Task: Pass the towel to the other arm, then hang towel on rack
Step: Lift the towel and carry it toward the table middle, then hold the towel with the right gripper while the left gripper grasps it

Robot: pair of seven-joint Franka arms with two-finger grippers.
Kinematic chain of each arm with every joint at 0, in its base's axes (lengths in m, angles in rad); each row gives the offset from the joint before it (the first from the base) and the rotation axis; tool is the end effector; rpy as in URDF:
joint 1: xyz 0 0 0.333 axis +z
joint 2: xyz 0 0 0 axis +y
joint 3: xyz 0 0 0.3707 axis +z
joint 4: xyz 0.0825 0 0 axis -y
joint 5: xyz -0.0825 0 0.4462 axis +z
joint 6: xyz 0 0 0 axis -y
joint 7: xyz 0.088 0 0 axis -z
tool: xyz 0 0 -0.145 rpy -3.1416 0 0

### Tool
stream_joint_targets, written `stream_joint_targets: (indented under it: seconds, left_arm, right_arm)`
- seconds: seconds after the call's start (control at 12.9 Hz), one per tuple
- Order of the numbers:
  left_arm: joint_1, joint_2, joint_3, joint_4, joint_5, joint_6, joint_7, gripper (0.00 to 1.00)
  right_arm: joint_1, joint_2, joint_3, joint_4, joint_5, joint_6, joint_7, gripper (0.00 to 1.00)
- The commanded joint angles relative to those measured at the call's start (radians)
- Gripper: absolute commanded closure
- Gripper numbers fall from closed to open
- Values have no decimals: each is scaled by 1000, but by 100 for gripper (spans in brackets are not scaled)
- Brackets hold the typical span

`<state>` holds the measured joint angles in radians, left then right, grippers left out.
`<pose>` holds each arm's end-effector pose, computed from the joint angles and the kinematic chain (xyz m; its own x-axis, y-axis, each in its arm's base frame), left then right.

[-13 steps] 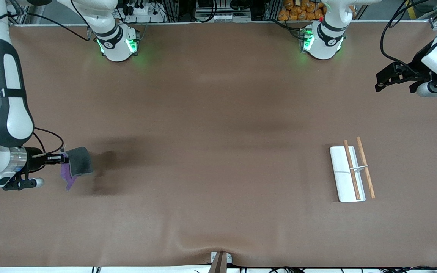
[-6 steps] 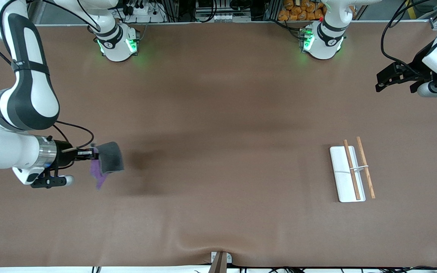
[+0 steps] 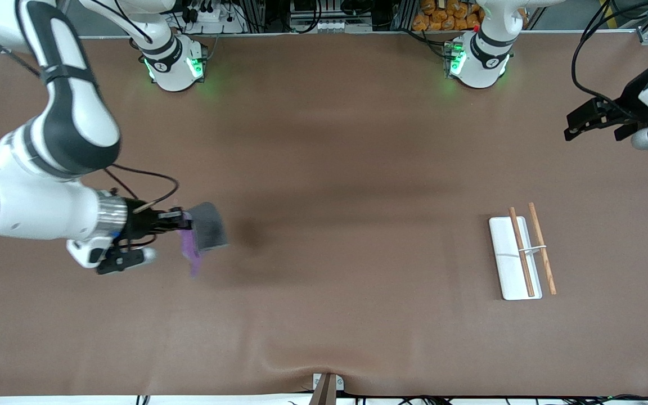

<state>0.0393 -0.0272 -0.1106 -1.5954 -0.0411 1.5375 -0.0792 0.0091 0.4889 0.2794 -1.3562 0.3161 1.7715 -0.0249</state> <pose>0.5999 -0.0498 0.6418 0.9994 0.0066 -0.0338 0.0078 -0.9993 0.0355 0.7443 0.2201 0.4516 0.9724 0.2244 -0.0639 0.1773 -0.8887 -0.4229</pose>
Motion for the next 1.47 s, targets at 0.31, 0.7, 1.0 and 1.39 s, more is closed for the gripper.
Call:
stream_joint_targets:
  seconds: [0.31,0.7,1.0,1.39]
  left_arm:
    - [1,105,-3,8,-25,148,-5,0]
    - [-10,154,-11,9,-23,217,-66,0]
    - [-38,190,-15,11,-51,309,-154,0]
    - [-85,259,-15,12,-207,346,-261,0]
  right_arm:
    - [300,-10,1,16,-3,162,-6,100]
    - [546,36,1,9,-32,463,2,100]
    - [627,63,-2,9,-51,510,-7,100]
    - [618,60,-2,6,-77,508,-10,100]
